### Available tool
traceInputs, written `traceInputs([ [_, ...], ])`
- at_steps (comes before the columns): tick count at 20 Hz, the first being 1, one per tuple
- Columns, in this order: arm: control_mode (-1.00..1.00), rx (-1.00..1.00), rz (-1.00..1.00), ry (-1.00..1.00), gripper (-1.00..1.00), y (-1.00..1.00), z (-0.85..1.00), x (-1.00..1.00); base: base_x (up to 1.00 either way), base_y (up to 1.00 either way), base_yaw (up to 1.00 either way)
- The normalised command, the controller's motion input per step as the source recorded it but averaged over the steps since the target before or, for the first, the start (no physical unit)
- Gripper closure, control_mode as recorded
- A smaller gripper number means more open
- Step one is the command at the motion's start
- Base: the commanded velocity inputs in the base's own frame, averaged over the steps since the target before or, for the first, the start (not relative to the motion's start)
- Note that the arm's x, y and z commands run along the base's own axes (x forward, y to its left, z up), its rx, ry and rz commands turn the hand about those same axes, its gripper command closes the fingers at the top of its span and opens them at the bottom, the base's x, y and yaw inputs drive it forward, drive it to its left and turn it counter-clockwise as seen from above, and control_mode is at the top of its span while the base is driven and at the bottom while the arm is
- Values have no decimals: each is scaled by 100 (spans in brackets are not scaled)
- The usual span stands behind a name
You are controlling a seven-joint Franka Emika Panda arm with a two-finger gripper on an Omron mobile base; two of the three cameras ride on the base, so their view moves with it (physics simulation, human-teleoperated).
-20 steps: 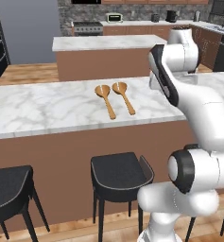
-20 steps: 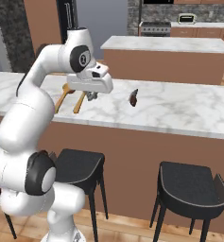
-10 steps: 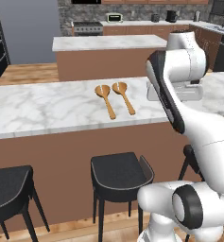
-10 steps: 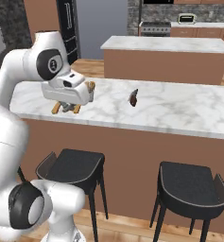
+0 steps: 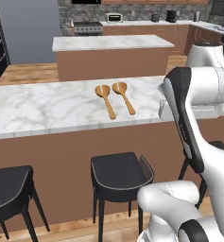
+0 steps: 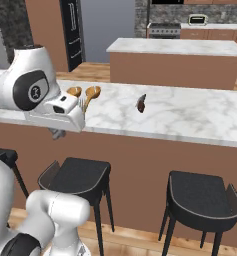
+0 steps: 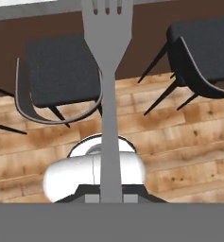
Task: Pick up the metallic utensils from the counter and place them in the open drawer. Make sure not to pick up any wooden utensils.
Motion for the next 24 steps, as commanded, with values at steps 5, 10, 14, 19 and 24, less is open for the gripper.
traceInputs([
  [5, -100, 0, 12, 1, 100, 0, -3, -9, 0, 0, 0],
  [10, -100, 0, 1, 0, 100, 0, 0, 0, 0, 0, 0],
  [14, -100, 0, 0, -2, 100, 0, 0, -4, 0, 0, 0],
  [19, 100, 0, 0, 0, 100, 0, 0, 0, -56, -3, -20],
  [24, 100, 0, 0, 0, 100, 0, 0, 0, -59, -19, -52],
])
